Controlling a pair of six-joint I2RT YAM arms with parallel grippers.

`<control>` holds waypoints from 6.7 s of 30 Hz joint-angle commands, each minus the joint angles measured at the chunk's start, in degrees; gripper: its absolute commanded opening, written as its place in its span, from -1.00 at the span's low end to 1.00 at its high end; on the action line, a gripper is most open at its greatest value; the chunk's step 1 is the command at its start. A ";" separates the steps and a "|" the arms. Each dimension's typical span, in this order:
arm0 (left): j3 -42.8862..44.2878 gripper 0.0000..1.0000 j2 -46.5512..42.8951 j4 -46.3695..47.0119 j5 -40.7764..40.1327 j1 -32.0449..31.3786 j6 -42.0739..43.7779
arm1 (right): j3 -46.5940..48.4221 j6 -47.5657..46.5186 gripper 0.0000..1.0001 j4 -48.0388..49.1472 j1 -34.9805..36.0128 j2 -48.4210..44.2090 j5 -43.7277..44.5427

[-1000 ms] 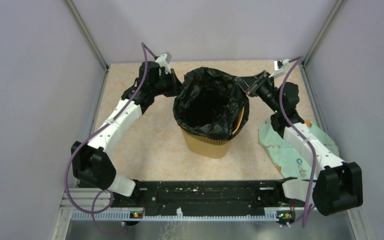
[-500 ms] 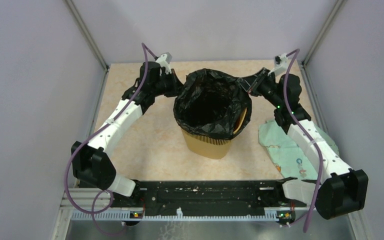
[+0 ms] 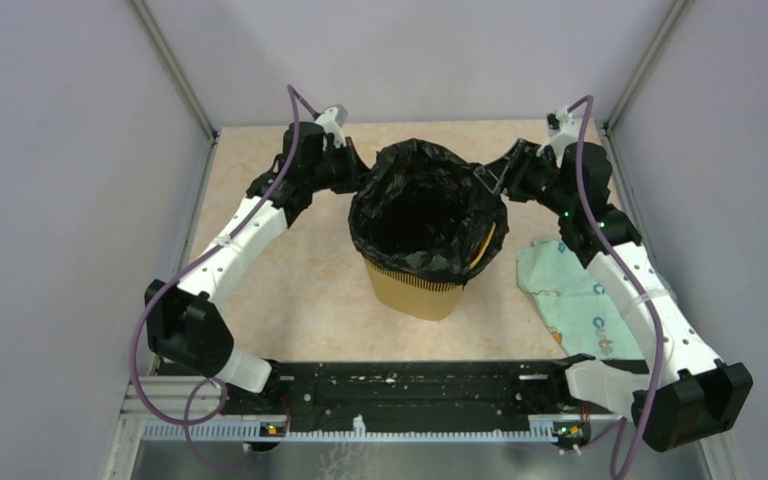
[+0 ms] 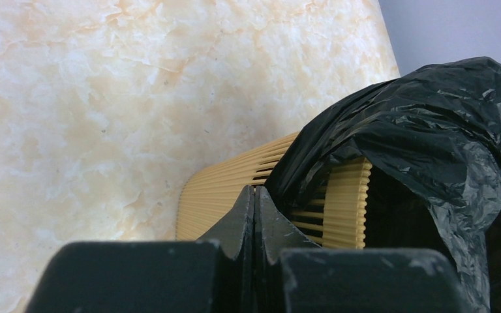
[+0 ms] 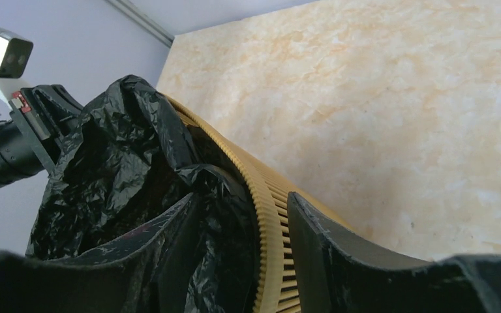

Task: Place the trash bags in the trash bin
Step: Place the trash bag in the trash bin.

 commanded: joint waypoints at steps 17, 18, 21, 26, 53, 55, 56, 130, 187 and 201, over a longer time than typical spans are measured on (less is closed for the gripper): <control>2.26 -0.99 1.96 -1.52 0.58 -0.70 1.64 | 6.43 -4.04 -0.65 -8.57 0.69 -2.75 1.45; 2.31 -0.99 1.92 -1.58 0.63 -0.74 1.68 | 6.78 -4.30 -0.70 -8.84 0.69 -2.59 1.62; 2.22 -0.99 1.97 -1.58 0.62 -0.74 1.68 | 7.51 -4.85 -0.86 -9.61 0.69 -2.46 2.73; 2.63 -0.99 2.07 -1.52 0.73 -0.75 1.77 | 8.77 -5.75 -1.00 -11.13 0.74 -2.15 4.88; 3.61 -1.00 3.49 -1.13 2.15 -1.08 1.87 | 3.38 -6.47 -1.00 -11.32 0.69 -4.39 8.56; 3.40 -1.00 3.58 -1.04 1.97 -1.04 1.71 | 2.19 -5.92 -1.00 -10.45 0.70 -4.63 8.12; 3.29 -1.00 3.58 -1.01 1.89 -1.05 1.62 | 1.55 -5.64 -1.00 -10.14 0.69 -4.78 8.08; -0.18 -1.00 2.57 -2.02 -2.62 -1.10 0.30 | -6.51 1.83 -0.16 -23.92 0.69 -26.04 -5.15; 21.80 -1.00 20.63 -5.54 5.84 -0.75 7.29 | -17.41 13.40 -0.46 -8.57 27.06 -16.71 21.35; 39.74 -0.32 27.37 -12.14 2.96 -0.27 10.67 | -2.30 2.39 0.30 -33.70 27.43 -24.51 20.89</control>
